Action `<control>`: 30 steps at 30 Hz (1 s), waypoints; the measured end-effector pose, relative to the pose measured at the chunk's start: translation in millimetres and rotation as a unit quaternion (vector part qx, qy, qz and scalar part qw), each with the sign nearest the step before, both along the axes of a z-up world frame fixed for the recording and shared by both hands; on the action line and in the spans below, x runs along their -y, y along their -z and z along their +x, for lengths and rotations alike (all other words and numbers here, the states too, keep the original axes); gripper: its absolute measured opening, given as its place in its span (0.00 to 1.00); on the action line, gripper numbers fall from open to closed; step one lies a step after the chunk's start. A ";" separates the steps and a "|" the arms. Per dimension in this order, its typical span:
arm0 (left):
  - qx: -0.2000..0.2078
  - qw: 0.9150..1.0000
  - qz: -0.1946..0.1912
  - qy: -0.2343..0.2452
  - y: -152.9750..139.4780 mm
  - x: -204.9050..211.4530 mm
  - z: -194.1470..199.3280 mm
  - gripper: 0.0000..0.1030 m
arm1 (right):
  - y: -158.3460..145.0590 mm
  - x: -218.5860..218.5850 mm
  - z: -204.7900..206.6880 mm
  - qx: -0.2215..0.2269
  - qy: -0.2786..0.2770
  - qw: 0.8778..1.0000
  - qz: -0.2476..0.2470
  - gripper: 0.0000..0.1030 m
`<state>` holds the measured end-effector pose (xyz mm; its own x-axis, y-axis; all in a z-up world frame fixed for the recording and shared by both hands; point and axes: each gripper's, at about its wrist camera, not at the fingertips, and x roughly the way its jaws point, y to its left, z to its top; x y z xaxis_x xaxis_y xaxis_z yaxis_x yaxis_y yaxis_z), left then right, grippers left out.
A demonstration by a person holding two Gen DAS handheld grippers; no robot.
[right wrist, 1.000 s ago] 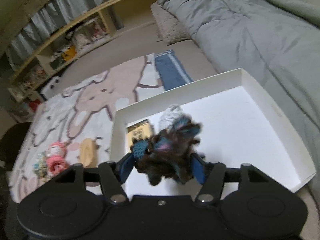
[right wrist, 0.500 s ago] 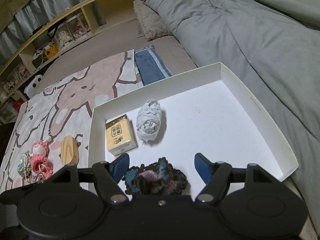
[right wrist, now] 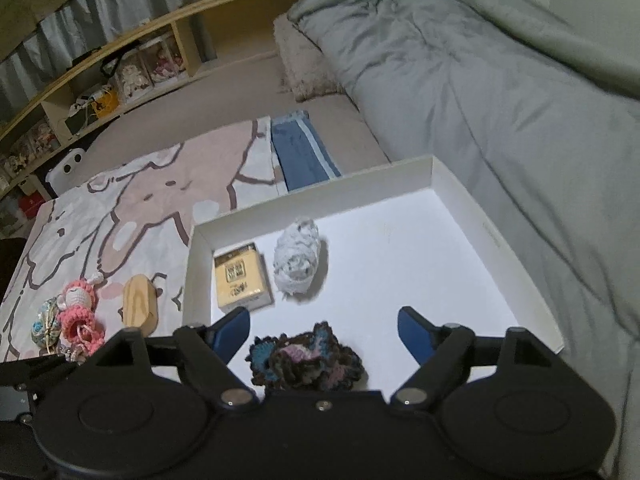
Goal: Organize objects
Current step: 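Release the grey ball with the left tool while the right tool releases the flower in the box, then withdraw both tools from the box back toward the blanket toys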
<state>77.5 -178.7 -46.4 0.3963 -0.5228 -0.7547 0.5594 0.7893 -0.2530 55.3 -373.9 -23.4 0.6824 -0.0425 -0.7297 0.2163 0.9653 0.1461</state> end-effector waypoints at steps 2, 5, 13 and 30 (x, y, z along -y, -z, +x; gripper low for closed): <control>-0.001 1.000 -0.003 -0.006 -4.2 -5.0 -1.5 0.78 | -3.3 -0.1 -4.8 0.001 0.002 1.000 -0.001 0.82; -0.002 1.000 -0.004 -0.017 -9.7 -12.6 -3.6 0.79 | -2.6 1.1 -10.4 -0.008 0.009 1.000 0.002 0.84; -0.003 0.999 -0.002 -0.054 -19.9 -34.4 -9.0 0.94 | -6.4 -4.8 -25.6 -0.012 0.009 1.000 -0.003 0.93; 0.010 0.992 0.007 -0.128 -35.6 -80.3 -9.6 1.00 | -12.3 -24.4 -42.2 -0.018 0.006 1.000 -0.021 1.00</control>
<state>67.9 -98.4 -10.7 0.5293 -0.3917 -0.7526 0.3440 0.9099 -0.2317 13.2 -349.5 -11.1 0.6552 -0.0816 -0.7511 0.2328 0.9676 0.0980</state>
